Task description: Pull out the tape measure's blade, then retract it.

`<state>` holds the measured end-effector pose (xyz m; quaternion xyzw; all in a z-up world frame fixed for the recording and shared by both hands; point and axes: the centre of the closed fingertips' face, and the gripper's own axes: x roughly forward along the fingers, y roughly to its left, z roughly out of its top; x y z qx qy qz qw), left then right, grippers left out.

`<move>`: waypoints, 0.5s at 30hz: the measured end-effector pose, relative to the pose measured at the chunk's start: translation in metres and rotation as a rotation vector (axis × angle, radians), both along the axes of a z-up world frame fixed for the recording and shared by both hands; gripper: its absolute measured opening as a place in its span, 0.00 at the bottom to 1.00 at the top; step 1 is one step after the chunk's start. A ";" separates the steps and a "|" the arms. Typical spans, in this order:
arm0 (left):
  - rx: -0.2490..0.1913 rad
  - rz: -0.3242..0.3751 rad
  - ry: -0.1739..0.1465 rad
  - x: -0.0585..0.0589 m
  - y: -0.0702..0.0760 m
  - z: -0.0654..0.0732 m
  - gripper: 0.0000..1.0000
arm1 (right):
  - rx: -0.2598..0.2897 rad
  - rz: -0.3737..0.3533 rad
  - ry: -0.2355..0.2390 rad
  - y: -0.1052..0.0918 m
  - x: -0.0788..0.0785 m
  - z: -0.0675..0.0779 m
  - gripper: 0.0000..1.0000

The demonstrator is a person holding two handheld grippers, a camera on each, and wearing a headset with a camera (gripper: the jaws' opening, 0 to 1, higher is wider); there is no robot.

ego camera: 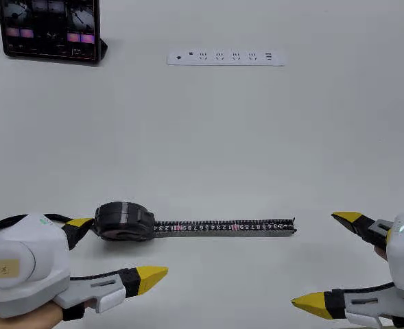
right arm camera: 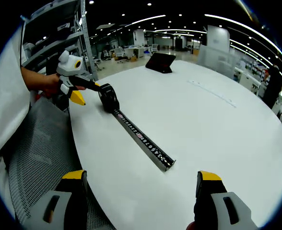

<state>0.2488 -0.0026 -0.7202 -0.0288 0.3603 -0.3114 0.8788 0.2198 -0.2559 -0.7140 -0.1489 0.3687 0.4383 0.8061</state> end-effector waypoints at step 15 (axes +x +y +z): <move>0.050 0.163 -0.024 0.015 0.002 -0.009 0.86 | -0.007 0.015 -0.022 -0.001 0.008 0.000 0.82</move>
